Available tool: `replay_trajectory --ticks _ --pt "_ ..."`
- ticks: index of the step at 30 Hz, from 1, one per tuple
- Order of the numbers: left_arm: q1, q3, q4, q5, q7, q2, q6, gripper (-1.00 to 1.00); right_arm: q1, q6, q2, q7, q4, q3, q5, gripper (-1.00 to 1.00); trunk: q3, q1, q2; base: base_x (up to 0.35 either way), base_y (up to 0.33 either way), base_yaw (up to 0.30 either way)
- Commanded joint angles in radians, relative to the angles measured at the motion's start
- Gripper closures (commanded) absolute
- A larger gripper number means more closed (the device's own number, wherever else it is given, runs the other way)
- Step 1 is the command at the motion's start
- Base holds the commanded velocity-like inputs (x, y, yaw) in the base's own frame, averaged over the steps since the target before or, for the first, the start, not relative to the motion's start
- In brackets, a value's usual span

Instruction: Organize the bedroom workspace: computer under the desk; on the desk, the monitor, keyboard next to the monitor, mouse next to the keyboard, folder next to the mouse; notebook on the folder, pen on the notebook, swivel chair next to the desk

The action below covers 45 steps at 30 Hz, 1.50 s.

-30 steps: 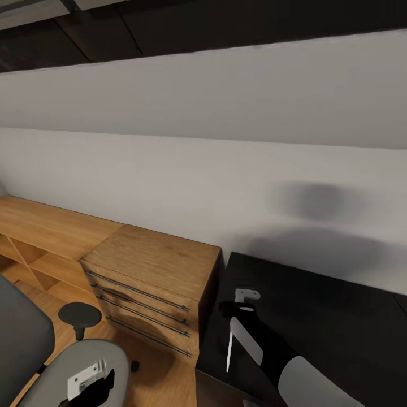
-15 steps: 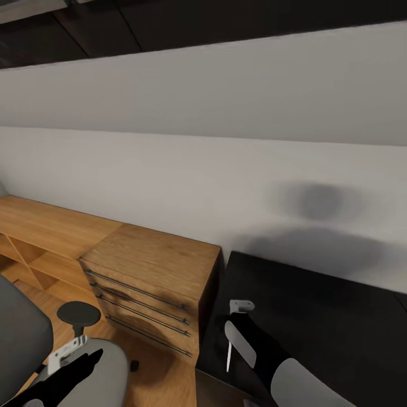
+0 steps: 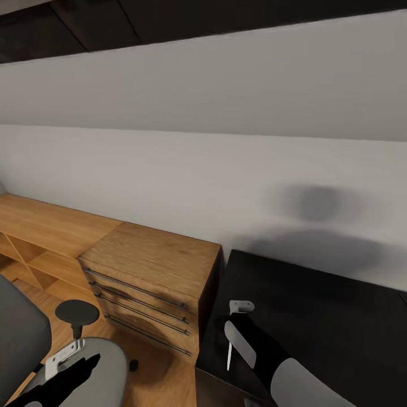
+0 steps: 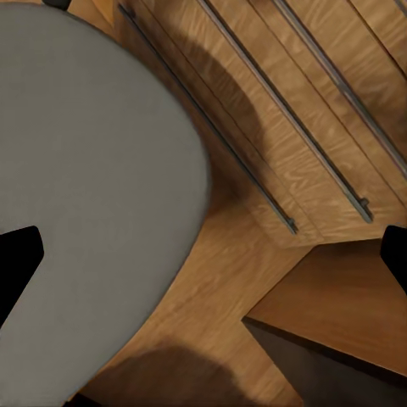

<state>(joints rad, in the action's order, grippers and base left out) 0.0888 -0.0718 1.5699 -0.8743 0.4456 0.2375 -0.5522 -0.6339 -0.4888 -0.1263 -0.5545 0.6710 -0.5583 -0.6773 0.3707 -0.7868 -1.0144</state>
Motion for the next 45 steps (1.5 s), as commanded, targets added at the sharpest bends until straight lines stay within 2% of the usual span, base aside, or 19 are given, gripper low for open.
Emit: replay_trajectory --ticks 1,4,15,25,30,37,41,45 --pt "0.000 0.000 0.002 -0.011 0.008 0.000 -0.002 -1.00 -0.001 -0.002 0.001 -0.008 0.001 -0.005 -0.008 -1.00 0.001 0.000 -0.001 0.000 0.000 0.000" --pt "0.000 0.000 0.001 -0.010 0.008 0.000 -0.002 -1.00 -0.001 -0.003 0.001 -0.008 0.001 -0.005 -0.008 -1.00 0.001 0.000 -0.001 0.000 0.000 0.000" --pt "0.000 0.000 -0.001 -0.009 0.008 0.000 0.000 -1.00 -0.001 -0.005 0.001 -0.008 0.001 -0.005 -0.008 -1.00 0.036 -0.042 -0.078 0.000 0.000 0.000" --pt "0.000 0.000 -0.002 -0.009 0.008 0.000 -0.002 -1.00 -0.001 -0.005 0.001 -0.008 0.001 -0.005 -0.008 -1.00 0.036 -0.042 -0.078 0.000 0.000 0.000" --pt "0.000 0.000 -0.004 -0.009 0.008 0.000 -0.001 -1.00 -0.001 -0.006 0.002 -0.008 0.001 -0.005 -0.008 -1.00 0.051 -0.062 -0.113 0.000 0.000 0.000" --pt "0.000 0.000 -0.008 -0.010 0.008 0.000 -0.001 -1.00 -0.001 -0.009 0.002 -0.009 0.001 -0.005 -0.008 -1.00 0.051 -0.062 -0.113 0.000 0.000 0.000" --pt "0.000 0.000 -0.008 -0.010 0.008 0.000 -0.002 -1.00 -0.001 -0.010 0.002 -0.009 0.001 -0.005 -0.008 -1.00 0.064 -0.077 -0.141 0.000 0.000 0.000" --pt "0.000 0.000 -0.008 -0.010 0.008 0.000 -0.002 -1.00 -0.001 -0.010 0.002 -0.009 0.002 -0.005 -0.008 -1.00 0.064 -0.077 -0.141 0.000 0.000 0.000"
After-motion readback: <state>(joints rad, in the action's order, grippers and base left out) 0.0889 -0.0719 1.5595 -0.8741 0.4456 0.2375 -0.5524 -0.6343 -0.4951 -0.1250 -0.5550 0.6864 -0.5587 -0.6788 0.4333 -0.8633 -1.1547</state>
